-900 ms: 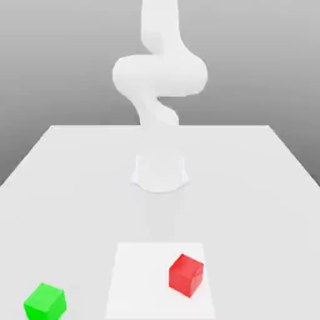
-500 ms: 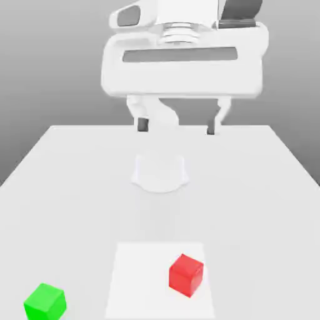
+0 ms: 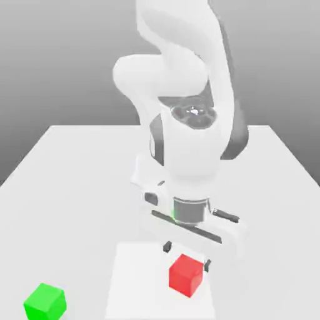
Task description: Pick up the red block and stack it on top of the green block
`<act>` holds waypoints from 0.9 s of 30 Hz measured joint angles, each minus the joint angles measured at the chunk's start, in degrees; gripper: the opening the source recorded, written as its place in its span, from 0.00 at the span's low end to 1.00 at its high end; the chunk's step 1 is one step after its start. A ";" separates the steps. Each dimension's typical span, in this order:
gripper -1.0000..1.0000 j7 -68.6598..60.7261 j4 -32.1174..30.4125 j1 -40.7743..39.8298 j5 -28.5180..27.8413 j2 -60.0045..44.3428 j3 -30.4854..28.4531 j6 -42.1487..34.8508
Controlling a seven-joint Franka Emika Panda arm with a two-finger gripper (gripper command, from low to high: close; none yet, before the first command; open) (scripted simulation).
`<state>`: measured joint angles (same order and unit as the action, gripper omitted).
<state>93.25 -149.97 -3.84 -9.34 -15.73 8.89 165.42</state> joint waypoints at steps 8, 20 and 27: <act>0.00 0.75 0.25 0.80 -0.92 -1.67 -0.98 1.48; 0.00 -13.72 9.44 -11.14 8.63 5.84 -4.94 -15.00; 0.00 -20.05 17.74 -18.34 10.27 -4.45 -9.96 -12.96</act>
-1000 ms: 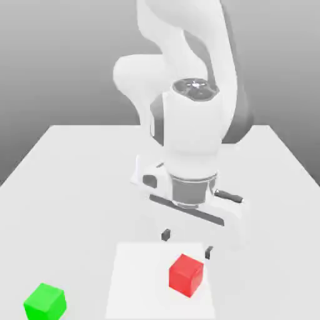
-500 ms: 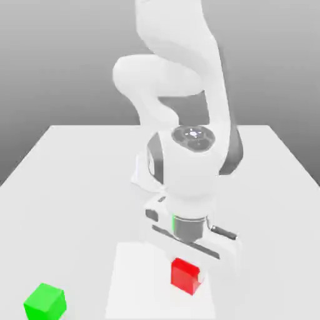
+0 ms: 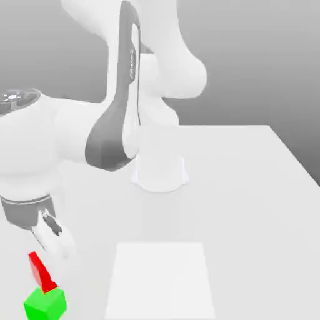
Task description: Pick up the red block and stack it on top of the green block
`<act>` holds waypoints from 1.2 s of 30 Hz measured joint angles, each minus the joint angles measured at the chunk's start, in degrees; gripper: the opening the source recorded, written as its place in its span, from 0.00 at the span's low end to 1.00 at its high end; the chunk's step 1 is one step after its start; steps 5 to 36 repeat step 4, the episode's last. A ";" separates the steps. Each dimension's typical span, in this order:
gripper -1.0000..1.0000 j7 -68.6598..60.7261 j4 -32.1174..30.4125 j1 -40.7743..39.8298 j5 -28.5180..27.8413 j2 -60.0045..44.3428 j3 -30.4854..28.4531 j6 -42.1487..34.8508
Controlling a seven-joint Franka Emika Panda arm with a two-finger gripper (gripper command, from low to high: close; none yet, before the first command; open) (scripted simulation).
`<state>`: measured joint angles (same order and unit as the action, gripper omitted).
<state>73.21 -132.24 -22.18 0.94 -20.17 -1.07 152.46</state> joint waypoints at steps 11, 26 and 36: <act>1.00 -0.10 0.15 -0.11 0.05 -1.07 -0.03 0.92; 1.00 -0.10 0.15 -0.11 0.05 -1.07 -0.03 0.92; 1.00 -0.10 0.15 -0.11 0.05 -1.07 -0.03 0.92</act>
